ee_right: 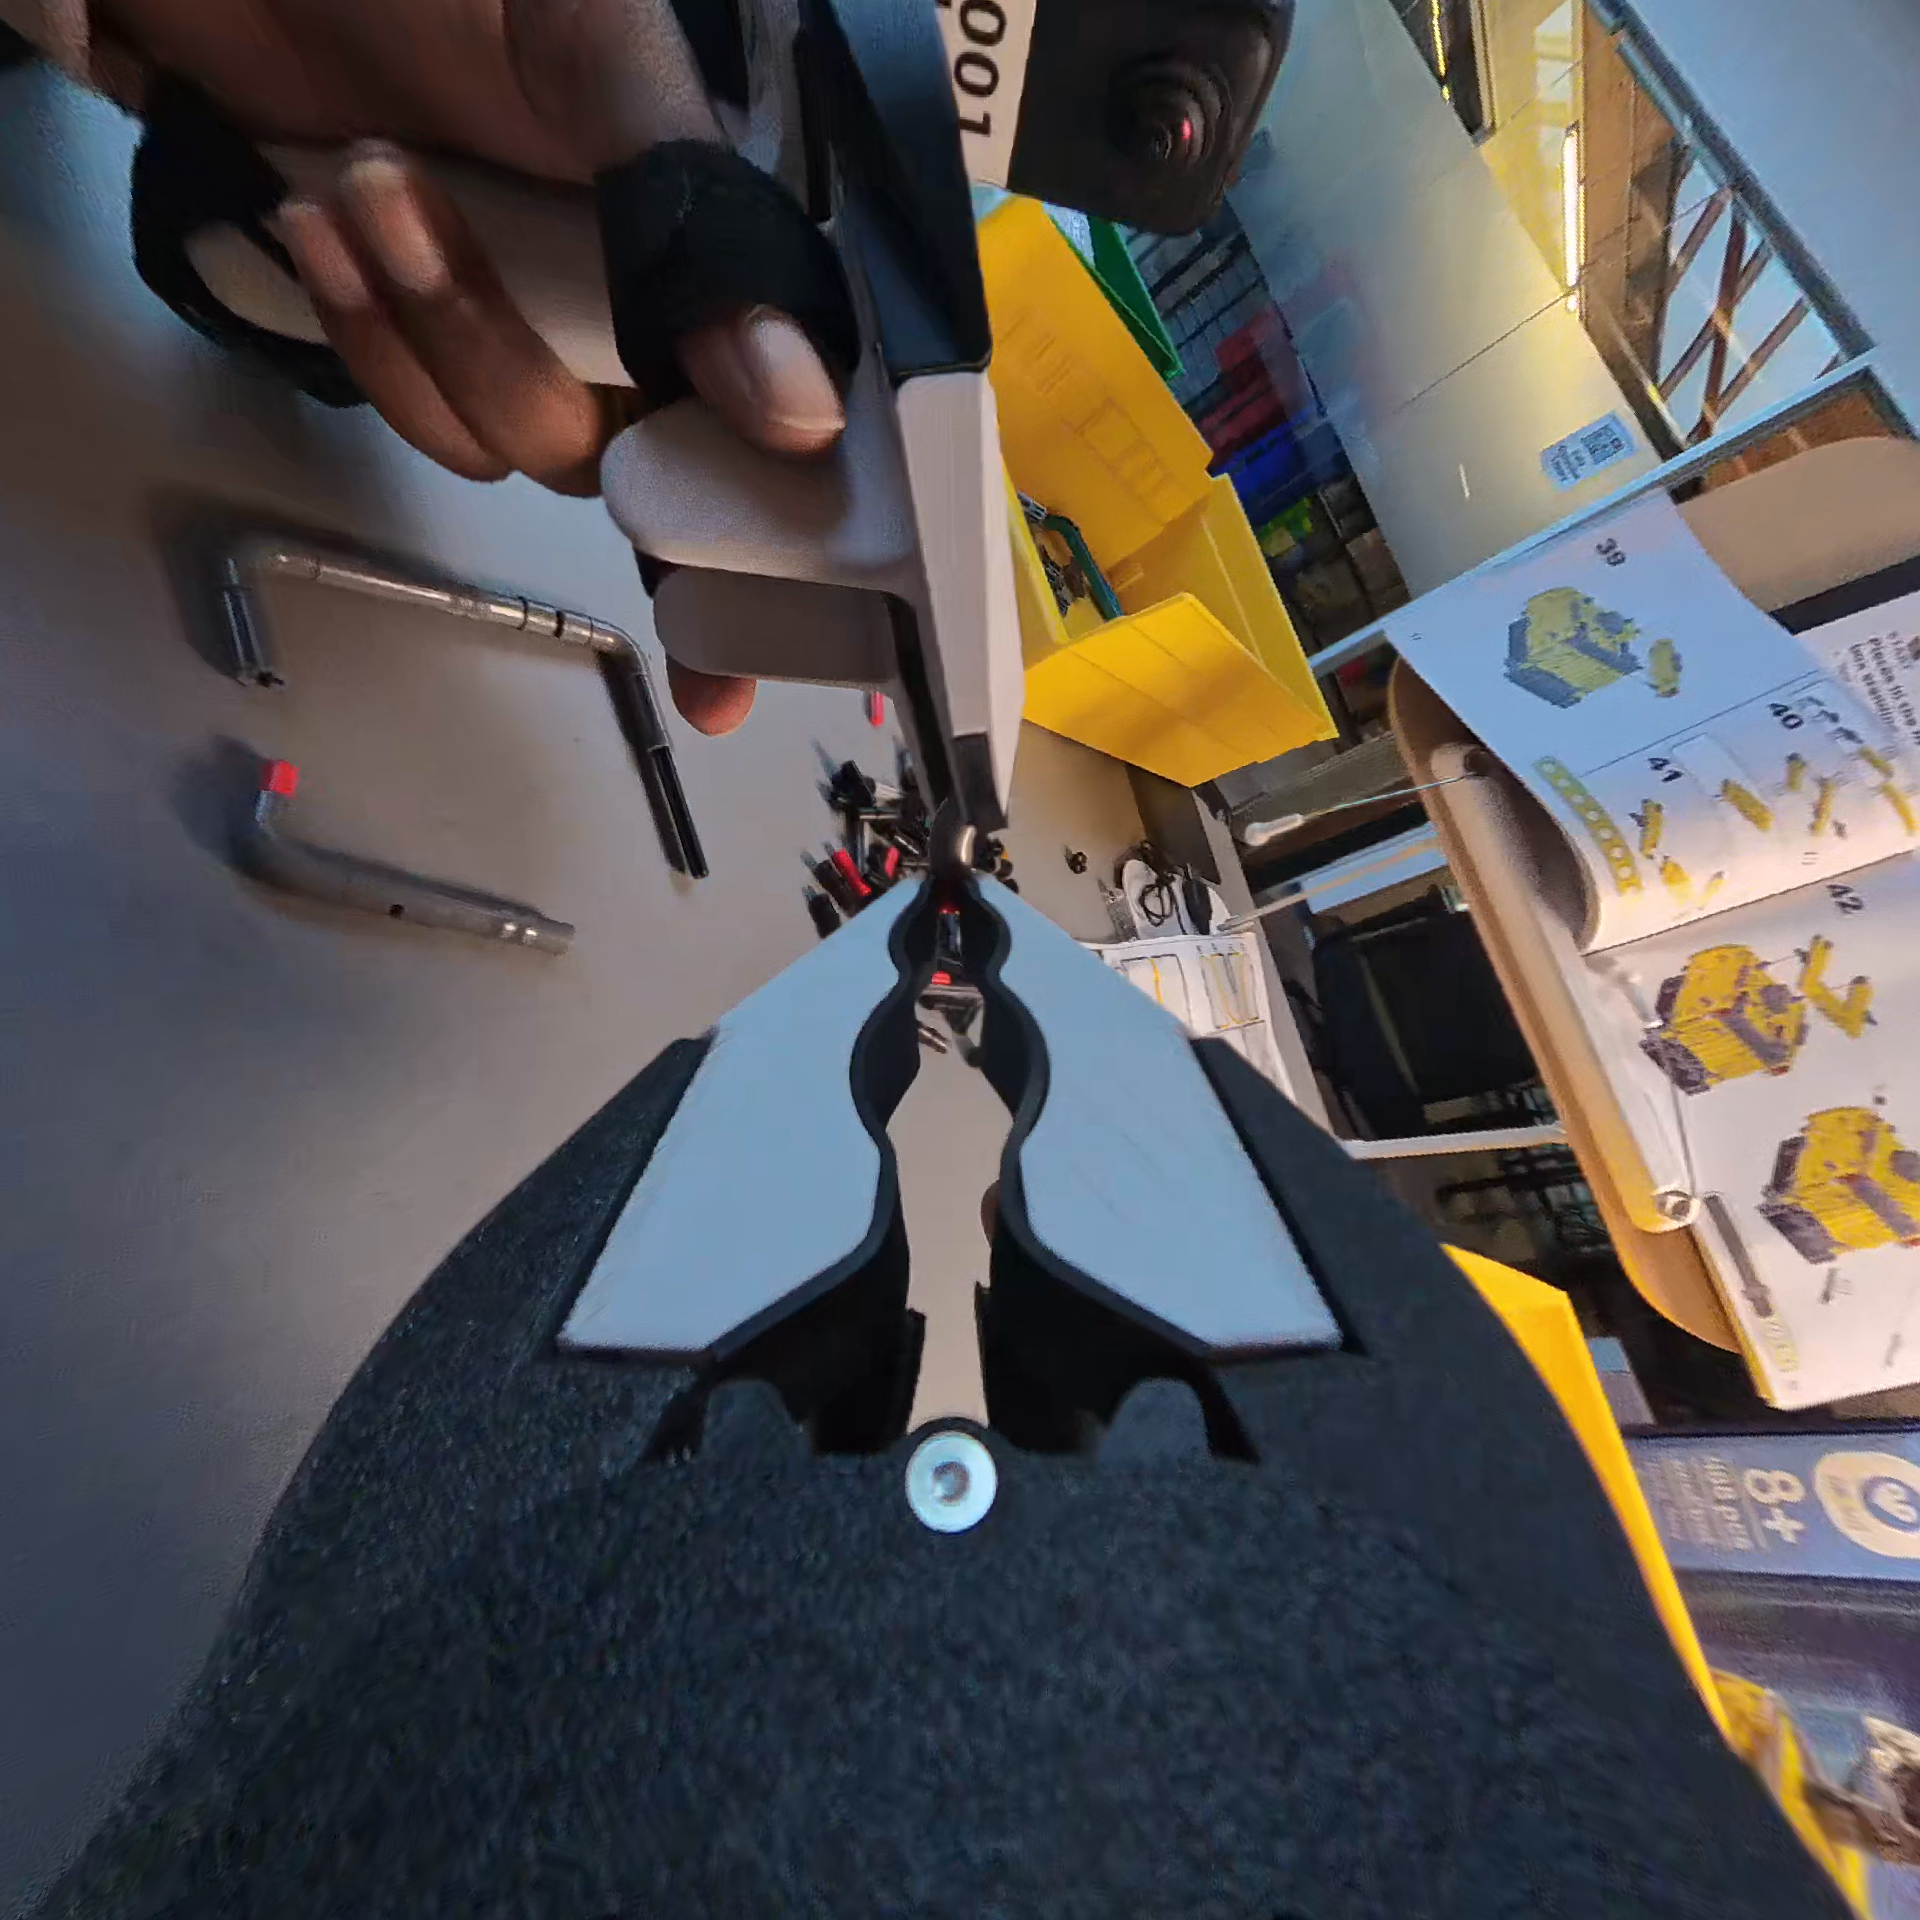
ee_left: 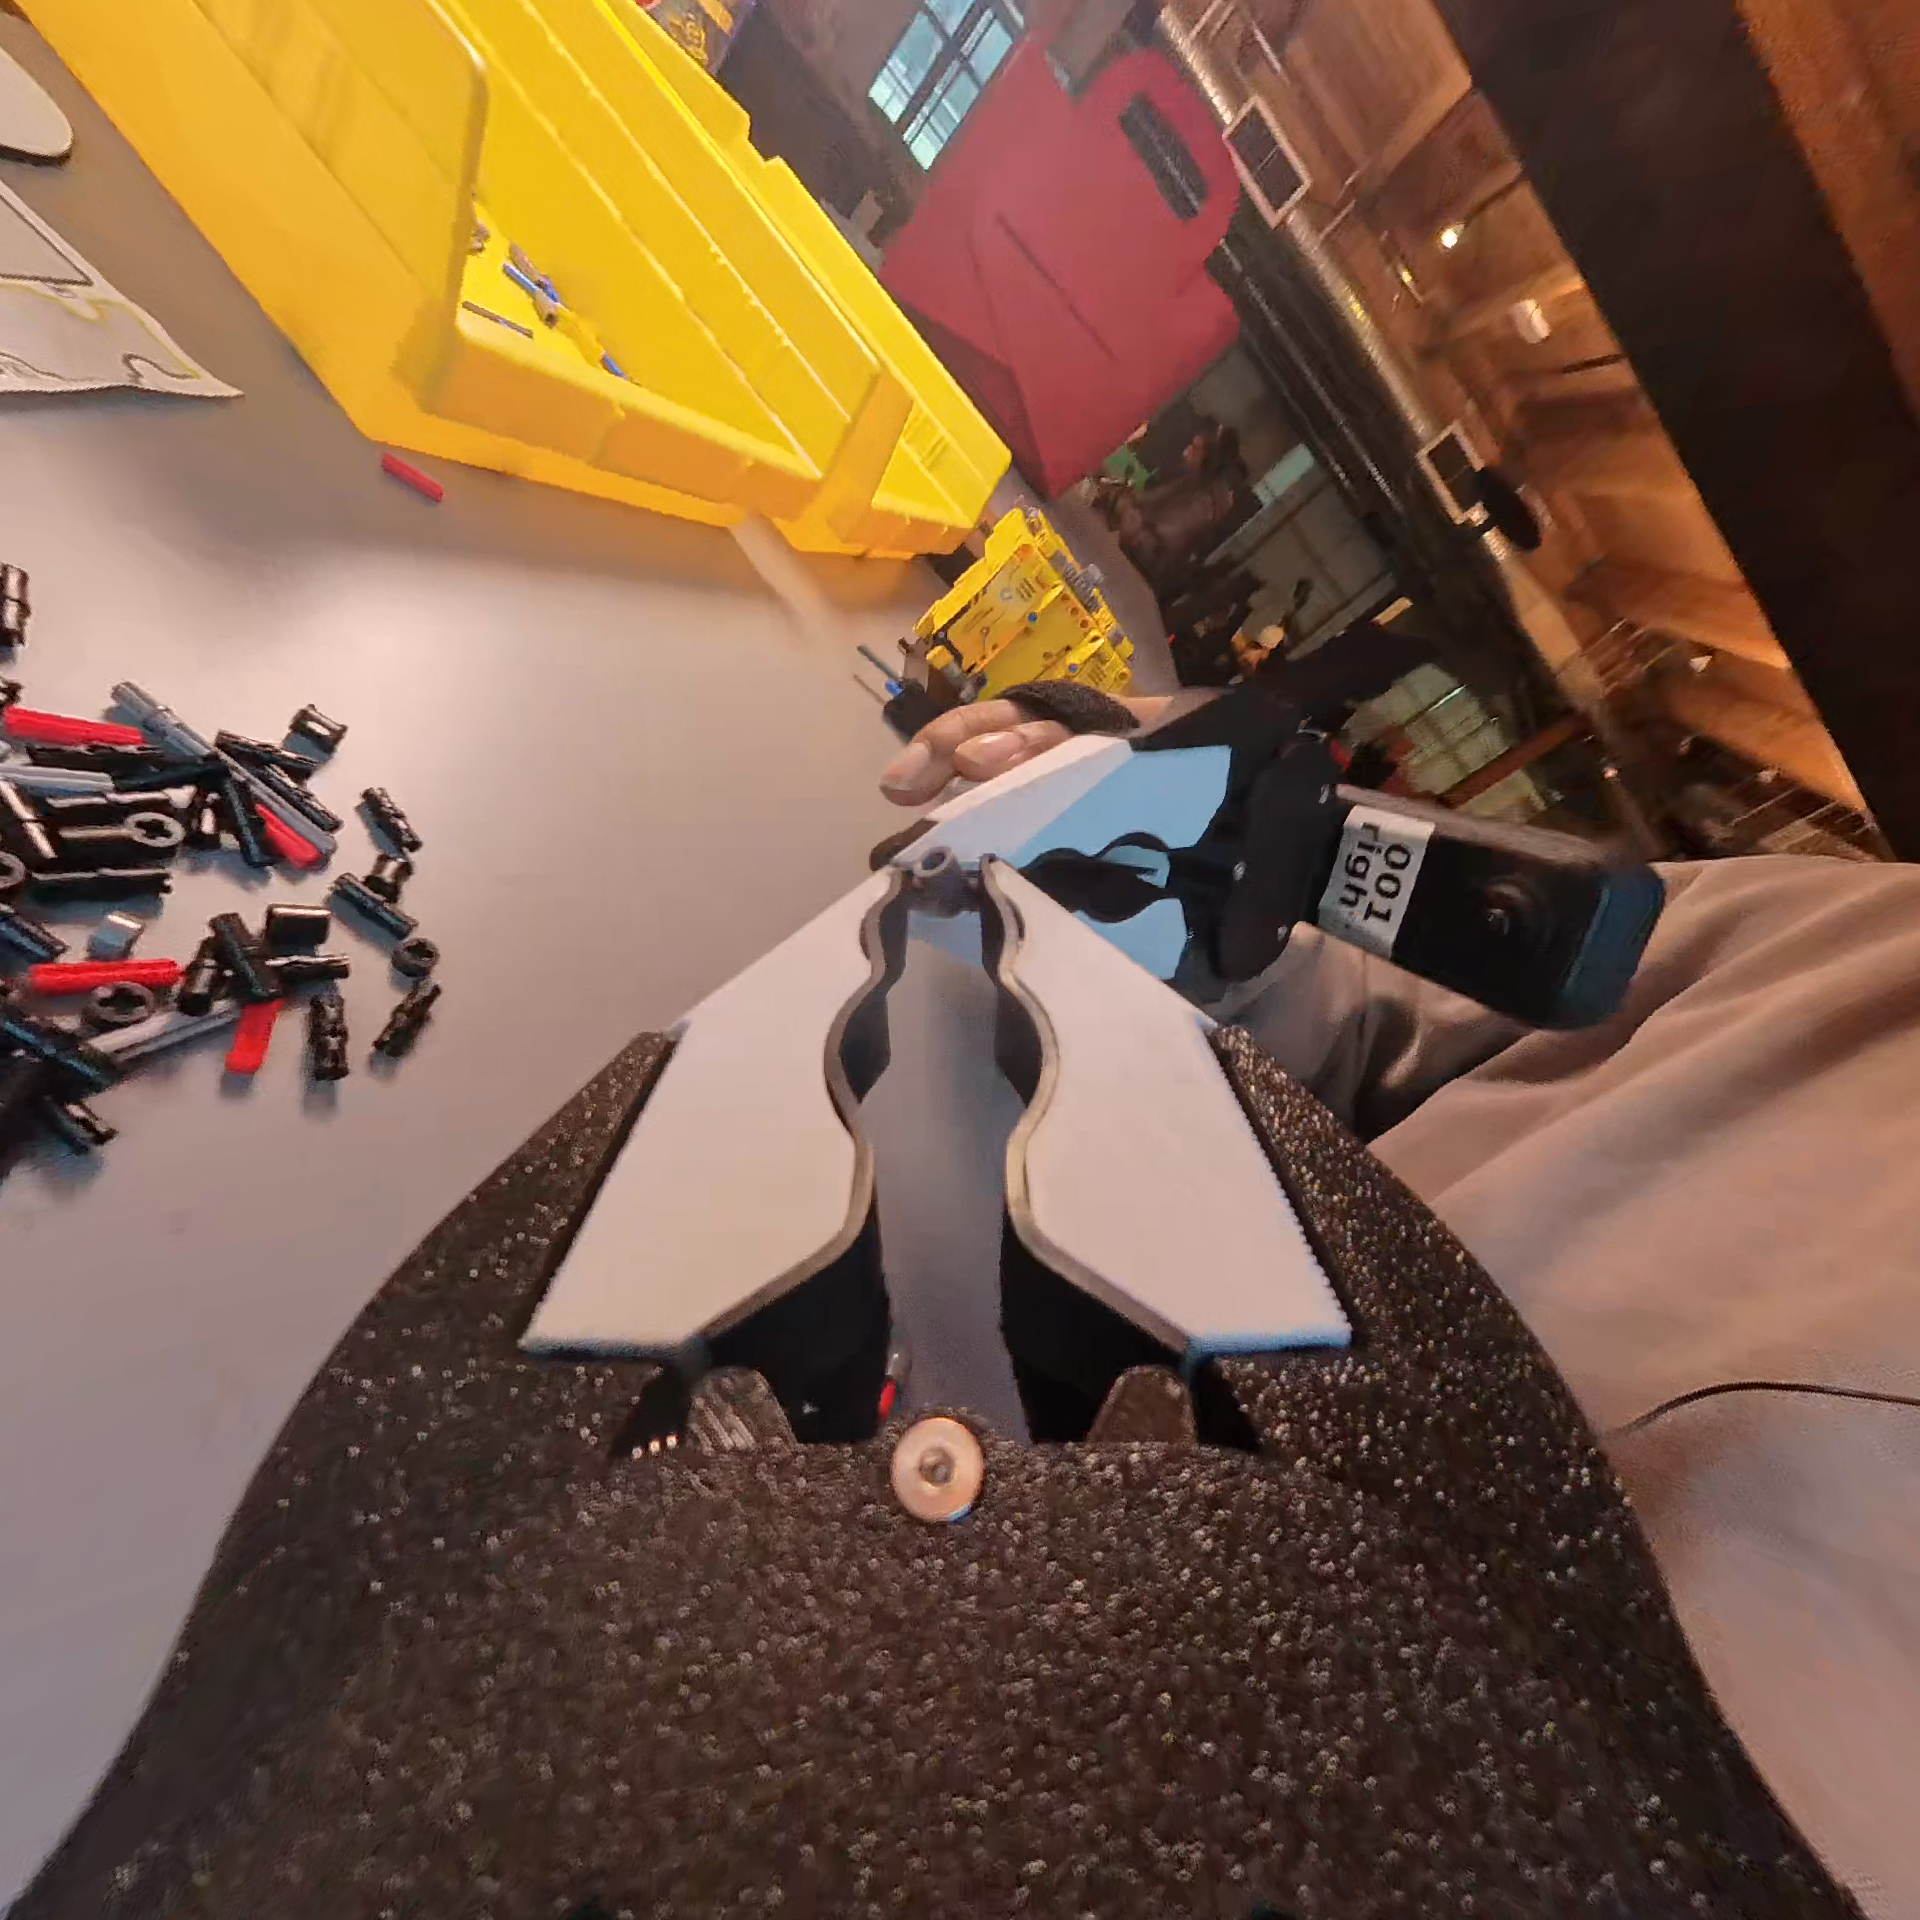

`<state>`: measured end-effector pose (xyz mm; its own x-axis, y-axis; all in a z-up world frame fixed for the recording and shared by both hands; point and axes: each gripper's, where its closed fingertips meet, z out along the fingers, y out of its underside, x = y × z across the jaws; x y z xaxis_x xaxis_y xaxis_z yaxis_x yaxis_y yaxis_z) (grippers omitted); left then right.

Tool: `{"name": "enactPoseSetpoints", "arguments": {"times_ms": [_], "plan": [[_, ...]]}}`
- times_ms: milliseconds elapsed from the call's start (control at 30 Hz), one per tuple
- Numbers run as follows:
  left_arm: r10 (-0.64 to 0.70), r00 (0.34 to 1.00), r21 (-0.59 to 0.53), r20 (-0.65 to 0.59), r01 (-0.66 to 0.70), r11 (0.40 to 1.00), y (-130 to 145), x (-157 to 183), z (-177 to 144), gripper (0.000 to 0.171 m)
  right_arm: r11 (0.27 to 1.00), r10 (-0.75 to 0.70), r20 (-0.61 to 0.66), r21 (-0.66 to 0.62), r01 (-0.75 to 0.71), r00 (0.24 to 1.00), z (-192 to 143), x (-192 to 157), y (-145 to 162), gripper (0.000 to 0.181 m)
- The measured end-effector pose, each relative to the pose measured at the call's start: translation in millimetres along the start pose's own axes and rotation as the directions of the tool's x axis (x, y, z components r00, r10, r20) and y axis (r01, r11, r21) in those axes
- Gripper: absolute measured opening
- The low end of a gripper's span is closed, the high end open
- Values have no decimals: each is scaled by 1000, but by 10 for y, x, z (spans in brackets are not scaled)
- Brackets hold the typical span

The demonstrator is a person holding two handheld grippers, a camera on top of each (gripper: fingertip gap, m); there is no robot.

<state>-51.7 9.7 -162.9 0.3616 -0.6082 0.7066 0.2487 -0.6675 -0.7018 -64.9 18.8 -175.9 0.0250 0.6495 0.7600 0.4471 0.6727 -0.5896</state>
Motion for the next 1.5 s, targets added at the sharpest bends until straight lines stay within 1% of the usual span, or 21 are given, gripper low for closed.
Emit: {"name": "enactPoseSetpoints", "arguments": {"times_ms": [67,100,167,233,300,333,367,433,500,567,667,800,1100,1233,1500], "plan": [[-13,1000,-3,17,13,1000,14,-32,19,15,997,-68,-26,-38,67,997,17,-10,39,1],[-7,999,-7,36,8,1000,25,-62,21,10,995,-85,-34,-47,83,996,22,-15,49,1],[24,998,-28,60,-22,999,47,-87,19,9,994,-90,-34,-62,88,995,35,-38,66,1],[111,990,-71,83,-105,992,74,-89,8,9,994,-94,-32,-54,92,995,41,-48,62,2],[243,964,-147,112,-226,963,132,-93,-5,8,999,-13,24,-42,14,1000,53,-102,67,2],[286,951,-172,116,-265,949,155,-72,-4,7,1000,8,48,-29,-6,999,47,-125,60,3],[307,945,-188,110,-284,940,179,-40,6,7,1000,-2,65,-22,3,998,39,-147,59,4],[355,926,-233,128,-320,918,240,-54,31,7,999,-14,105,-47,19,994,49,-231,115,9],[398,908,-274,134,-352,895,301,-58,54,7,999,1,122,-49,5,993,48,-274,133,1],[407,904,-279,130,-361,890,306,-43,66,7,999,14,140,-47,-7,990,42,-296,126,1],[427,893,-293,141,-375,880,309,-52,63,7,998,-4,132,-56,12,991,60,-301,127,1],[418,899,-296,132,-367,882,329,-56,48,7,998,0,141,-57,8,990,73,-331,124,1],[390,916,-251,97,-356,900,292,10,20,6,995,99,180,-49,-91,979,46,-341,84,0],[417,904,-241,96,-385,891,248,57,10,6,995,94,164,-28,-91,982,37,-281,54,0],[430,899,-221,86,-404,888,181,155,-8,5,997,79,158,8,-82,984,-20,-199,-16,0]]}}
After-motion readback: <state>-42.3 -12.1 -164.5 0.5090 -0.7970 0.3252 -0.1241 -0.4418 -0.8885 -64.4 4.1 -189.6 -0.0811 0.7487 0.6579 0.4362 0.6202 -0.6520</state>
